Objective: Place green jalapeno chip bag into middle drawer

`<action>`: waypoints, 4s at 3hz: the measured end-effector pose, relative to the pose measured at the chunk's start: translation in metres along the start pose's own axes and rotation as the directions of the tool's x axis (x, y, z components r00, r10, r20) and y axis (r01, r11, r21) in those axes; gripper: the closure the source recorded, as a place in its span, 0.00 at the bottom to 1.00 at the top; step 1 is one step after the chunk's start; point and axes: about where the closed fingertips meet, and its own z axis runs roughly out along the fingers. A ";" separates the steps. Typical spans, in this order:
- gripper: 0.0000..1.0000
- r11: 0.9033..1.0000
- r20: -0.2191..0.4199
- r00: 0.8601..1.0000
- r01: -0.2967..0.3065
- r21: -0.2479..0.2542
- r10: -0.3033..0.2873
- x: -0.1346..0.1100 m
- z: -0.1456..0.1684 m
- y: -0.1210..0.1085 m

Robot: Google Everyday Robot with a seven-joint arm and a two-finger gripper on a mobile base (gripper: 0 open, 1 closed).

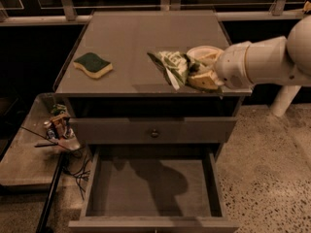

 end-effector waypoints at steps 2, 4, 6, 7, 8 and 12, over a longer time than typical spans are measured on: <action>1.00 0.992 -0.050 0.992 -0.120 -0.037 0.118 0.071 0.010 0.067; 1.00 0.989 -0.070 0.991 -0.123 -0.080 0.117 0.080 0.026 0.085; 1.00 0.960 -0.126 0.984 -0.153 -0.234 0.127 0.138 0.083 0.170; 1.00 0.960 -0.125 0.986 -0.137 -0.245 0.109 0.169 0.103 0.207; 1.00 0.972 -0.094 0.992 -0.106 -0.208 0.088 0.193 0.121 0.225; 1.00 0.979 -0.020 0.983 -0.182 -0.089 0.181 0.272 0.188 0.199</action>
Offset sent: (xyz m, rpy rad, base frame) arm -0.0683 0.0124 -0.1355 0.0452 0.2214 -0.0485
